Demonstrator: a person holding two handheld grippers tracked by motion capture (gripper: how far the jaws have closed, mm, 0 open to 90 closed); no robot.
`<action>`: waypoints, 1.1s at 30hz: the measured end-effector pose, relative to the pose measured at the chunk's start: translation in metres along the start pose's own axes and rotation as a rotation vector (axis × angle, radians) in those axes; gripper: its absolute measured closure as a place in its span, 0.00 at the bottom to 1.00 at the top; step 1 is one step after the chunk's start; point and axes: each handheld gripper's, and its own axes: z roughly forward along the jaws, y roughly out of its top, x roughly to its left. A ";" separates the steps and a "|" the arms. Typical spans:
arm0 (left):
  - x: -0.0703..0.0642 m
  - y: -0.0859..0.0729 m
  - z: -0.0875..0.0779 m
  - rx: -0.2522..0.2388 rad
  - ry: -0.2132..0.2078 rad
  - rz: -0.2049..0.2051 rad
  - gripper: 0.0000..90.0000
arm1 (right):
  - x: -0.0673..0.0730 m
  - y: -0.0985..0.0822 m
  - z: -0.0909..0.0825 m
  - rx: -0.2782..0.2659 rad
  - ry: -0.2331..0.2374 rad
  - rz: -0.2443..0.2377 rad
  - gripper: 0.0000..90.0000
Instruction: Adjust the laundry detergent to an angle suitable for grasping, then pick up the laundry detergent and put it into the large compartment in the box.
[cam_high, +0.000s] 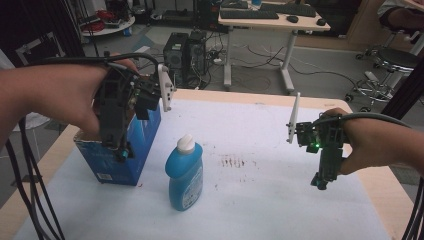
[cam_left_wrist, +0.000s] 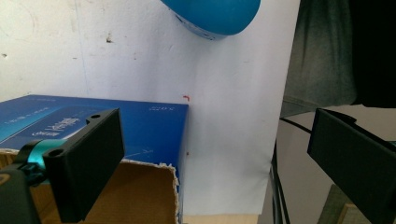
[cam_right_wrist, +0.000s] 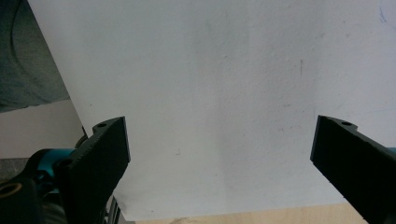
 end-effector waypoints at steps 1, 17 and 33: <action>0.001 0.000 0.000 -0.003 -0.001 -0.001 0.04 | 0.000 0.000 0.000 -0.001 -0.004 0.004 0.04; 0.003 0.002 0.003 -0.003 -0.022 0.008 0.04 | -0.002 -0.004 -0.004 -0.019 -0.010 0.010 0.04; 0.004 0.000 0.007 0.001 -0.017 0.005 0.04 | 0.001 -0.004 -0.005 -0.007 -0.020 0.013 0.04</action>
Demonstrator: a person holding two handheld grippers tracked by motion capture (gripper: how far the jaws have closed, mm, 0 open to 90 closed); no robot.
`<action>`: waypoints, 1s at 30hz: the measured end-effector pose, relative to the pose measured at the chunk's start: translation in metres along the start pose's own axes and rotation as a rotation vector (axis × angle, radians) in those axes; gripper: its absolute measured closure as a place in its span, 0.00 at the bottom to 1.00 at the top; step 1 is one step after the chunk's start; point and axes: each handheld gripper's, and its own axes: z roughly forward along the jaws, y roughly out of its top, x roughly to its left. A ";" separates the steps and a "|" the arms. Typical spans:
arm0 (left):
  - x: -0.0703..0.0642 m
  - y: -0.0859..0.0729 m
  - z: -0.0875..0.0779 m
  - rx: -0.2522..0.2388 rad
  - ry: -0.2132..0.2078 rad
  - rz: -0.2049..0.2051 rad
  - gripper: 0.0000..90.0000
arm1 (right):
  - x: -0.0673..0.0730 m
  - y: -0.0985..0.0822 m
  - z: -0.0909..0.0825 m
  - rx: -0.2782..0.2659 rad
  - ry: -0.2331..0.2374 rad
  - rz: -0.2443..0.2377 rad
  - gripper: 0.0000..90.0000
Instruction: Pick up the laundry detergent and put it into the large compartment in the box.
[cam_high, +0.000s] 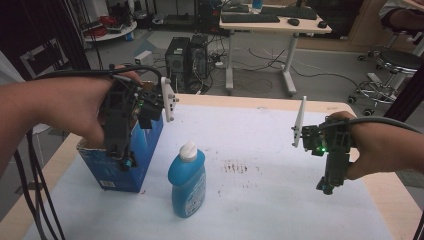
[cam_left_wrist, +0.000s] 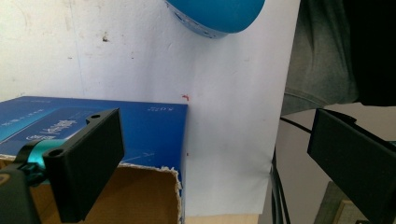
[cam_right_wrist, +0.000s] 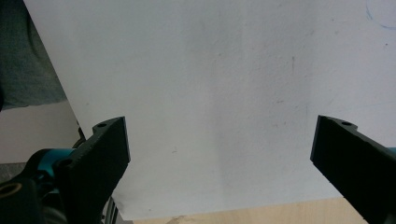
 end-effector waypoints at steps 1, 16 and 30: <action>0.000 0.000 0.000 0.000 0.000 0.000 0.04 | 0.000 0.000 0.000 0.000 0.000 0.000 0.04; 0.001 0.008 0.005 -0.012 -0.005 -0.061 0.04 | 0.000 0.000 0.001 0.001 -0.001 -0.018 0.04; -0.007 0.015 0.003 -0.076 -0.084 -0.269 0.04 | -0.001 0.001 0.000 -0.020 -0.014 -0.030 0.04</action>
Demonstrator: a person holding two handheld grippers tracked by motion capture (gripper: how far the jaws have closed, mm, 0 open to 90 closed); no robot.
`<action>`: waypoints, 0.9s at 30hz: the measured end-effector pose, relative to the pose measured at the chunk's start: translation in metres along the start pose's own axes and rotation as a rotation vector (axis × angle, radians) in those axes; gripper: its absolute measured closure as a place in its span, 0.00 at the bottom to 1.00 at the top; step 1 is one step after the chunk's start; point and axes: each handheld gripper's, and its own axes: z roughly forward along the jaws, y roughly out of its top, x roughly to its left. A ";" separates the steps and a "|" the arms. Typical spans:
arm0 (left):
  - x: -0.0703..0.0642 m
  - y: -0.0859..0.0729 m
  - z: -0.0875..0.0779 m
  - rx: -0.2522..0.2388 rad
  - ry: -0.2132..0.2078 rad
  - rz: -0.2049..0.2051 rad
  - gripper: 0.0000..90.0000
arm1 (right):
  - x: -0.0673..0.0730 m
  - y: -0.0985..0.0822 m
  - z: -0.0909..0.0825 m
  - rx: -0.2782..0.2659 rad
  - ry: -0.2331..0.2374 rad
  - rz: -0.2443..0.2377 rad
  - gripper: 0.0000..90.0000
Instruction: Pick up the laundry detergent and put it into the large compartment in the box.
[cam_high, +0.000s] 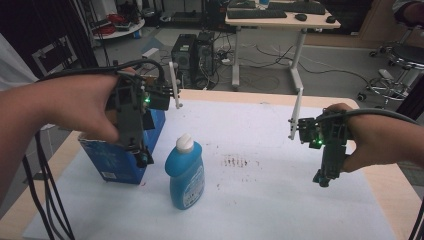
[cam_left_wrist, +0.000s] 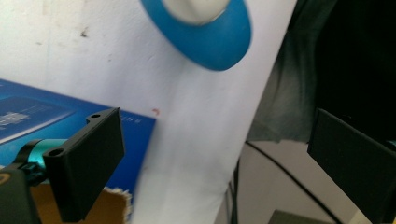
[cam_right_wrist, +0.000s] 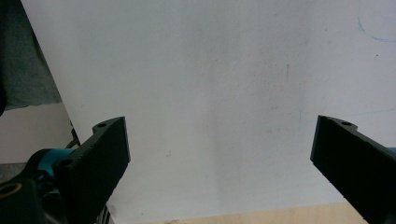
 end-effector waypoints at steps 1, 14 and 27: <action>0.000 0.000 0.000 0.000 0.000 0.000 0.04 | 0.000 0.000 0.000 0.000 0.000 0.000 0.04; -0.006 0.004 0.009 -0.043 0.048 -0.318 0.04 | 0.006 0.000 -0.002 0.000 -0.017 -0.018 0.04; -0.008 0.003 0.010 -0.147 0.071 -0.530 0.04 | 0.009 0.001 -0.004 -0.010 -0.031 -0.023 0.04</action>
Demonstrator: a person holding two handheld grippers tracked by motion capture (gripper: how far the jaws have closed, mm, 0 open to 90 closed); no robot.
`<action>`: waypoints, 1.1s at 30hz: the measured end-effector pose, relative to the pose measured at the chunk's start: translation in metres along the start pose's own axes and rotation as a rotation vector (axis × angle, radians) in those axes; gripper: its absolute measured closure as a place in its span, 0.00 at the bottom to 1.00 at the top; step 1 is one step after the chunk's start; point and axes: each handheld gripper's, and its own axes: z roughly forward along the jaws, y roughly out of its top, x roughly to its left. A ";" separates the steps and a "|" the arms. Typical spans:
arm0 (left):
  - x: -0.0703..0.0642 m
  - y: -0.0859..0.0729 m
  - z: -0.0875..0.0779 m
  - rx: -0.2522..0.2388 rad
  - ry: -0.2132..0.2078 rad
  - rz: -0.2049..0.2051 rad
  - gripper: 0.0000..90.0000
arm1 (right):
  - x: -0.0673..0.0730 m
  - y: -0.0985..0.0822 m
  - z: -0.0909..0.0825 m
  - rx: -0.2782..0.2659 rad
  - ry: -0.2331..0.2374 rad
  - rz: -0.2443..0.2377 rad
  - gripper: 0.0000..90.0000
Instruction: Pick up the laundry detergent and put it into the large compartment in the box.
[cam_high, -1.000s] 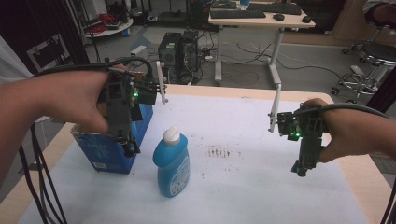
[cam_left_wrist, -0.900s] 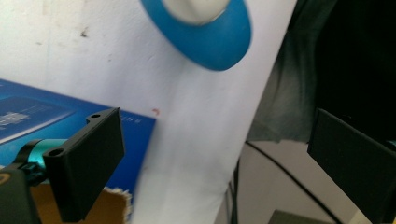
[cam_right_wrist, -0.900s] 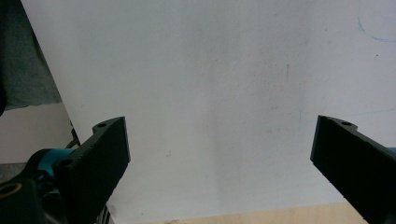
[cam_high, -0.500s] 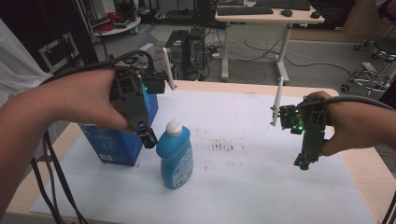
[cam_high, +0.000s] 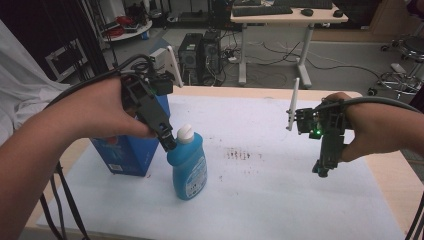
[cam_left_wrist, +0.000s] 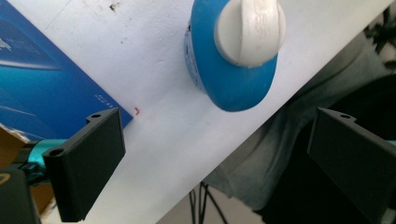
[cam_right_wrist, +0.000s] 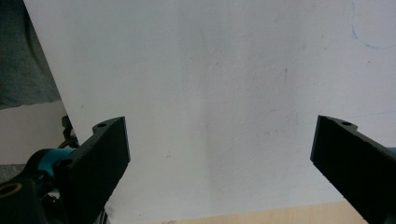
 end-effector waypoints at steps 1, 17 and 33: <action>-0.001 0.000 -0.001 -0.009 0.003 -0.006 0.04 | 0.000 0.000 0.000 0.003 -0.001 0.004 0.04; -0.008 0.009 0.022 -0.020 0.033 -0.061 0.04 | 0.000 -0.002 -0.001 -0.006 -0.007 0.006 0.04; -0.012 0.028 0.047 0.010 0.051 -0.082 0.04 | -0.001 -0.001 0.001 -0.008 -0.009 0.002 0.04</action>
